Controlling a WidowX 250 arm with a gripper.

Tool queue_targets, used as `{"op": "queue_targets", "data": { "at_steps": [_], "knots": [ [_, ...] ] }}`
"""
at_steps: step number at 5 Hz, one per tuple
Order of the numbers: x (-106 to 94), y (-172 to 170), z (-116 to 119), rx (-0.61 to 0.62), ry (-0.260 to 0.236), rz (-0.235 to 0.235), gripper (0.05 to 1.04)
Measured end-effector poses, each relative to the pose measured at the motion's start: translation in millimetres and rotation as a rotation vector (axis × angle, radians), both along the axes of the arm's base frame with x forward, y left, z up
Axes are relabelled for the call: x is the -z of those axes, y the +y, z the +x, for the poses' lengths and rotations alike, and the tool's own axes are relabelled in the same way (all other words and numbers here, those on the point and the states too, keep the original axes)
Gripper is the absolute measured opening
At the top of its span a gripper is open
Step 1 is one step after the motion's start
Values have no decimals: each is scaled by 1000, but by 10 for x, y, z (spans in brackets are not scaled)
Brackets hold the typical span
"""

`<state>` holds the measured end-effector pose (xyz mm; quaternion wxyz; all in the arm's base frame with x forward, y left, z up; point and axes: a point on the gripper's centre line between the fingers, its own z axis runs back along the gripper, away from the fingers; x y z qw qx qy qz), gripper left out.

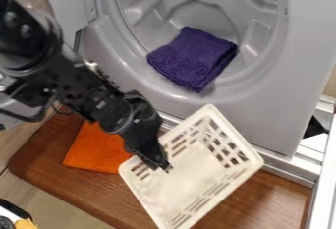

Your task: To take yellow basket

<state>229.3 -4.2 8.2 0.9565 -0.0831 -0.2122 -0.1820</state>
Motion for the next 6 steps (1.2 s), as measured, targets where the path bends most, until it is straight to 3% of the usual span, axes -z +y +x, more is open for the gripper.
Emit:
{"op": "queue_targets", "data": {
  "at_steps": [1, 3, 6],
  "knots": [
    [136, 298, -60, -95, 51, 13, 102],
    [398, 658, -1, -207, 101, 22, 102],
    [603, 484, -43, -203, 139, -18, 128]
  ]
}}
